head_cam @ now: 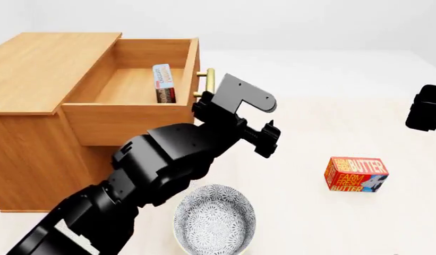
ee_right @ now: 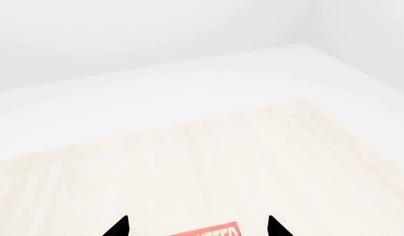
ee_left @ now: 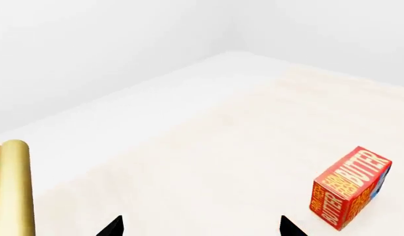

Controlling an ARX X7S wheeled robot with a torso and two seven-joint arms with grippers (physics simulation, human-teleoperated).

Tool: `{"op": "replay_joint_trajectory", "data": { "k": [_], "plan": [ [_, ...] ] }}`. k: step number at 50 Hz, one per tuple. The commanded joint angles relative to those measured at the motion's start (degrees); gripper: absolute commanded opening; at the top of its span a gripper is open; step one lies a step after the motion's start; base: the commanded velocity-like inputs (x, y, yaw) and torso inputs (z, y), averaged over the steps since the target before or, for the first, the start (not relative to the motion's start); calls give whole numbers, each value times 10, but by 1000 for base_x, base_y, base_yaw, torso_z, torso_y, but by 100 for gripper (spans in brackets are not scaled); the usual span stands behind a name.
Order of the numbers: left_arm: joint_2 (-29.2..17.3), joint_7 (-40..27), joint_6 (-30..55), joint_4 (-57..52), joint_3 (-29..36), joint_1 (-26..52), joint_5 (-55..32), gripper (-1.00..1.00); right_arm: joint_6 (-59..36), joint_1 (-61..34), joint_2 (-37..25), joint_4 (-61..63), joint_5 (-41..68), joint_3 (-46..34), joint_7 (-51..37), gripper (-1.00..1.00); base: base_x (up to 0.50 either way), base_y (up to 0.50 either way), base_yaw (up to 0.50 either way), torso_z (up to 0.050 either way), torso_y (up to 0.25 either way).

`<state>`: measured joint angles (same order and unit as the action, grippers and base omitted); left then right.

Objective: Put the chocolate pudding in the top drawer of the cabinet and close it.

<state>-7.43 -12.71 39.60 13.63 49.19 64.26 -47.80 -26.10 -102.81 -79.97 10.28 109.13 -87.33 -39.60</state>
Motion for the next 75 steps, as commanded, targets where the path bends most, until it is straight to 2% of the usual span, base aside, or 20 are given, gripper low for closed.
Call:
{"op": "replay_joint_trajectory", "data": {
  "k": [1,20,57,68,75],
  "plan": [
    [-20,14,-30,58,-12,-6,12,100,-1,2,-2,4,1,3,-1,100,0,0,0,0,0],
    [-78,27,-61,122,-38,0,24,100,10,13,34,-12,-1,3,-4,100,0,0,0,0,0],
    [-230,8,-64,101,-96,-24,6,100,55,54,57,-11,-5,-1,6,100,0,0,0,0,0],
    [-271,-6,-61,71,-116,-47,-9,100,66,65,66,-11,-7,-3,7,100,0,0,0,0,0],
    [-324,-31,-54,-66,-136,-108,-54,100,77,74,72,-6,-9,-4,7,100,0,0,0,0,0]
  ]
}}
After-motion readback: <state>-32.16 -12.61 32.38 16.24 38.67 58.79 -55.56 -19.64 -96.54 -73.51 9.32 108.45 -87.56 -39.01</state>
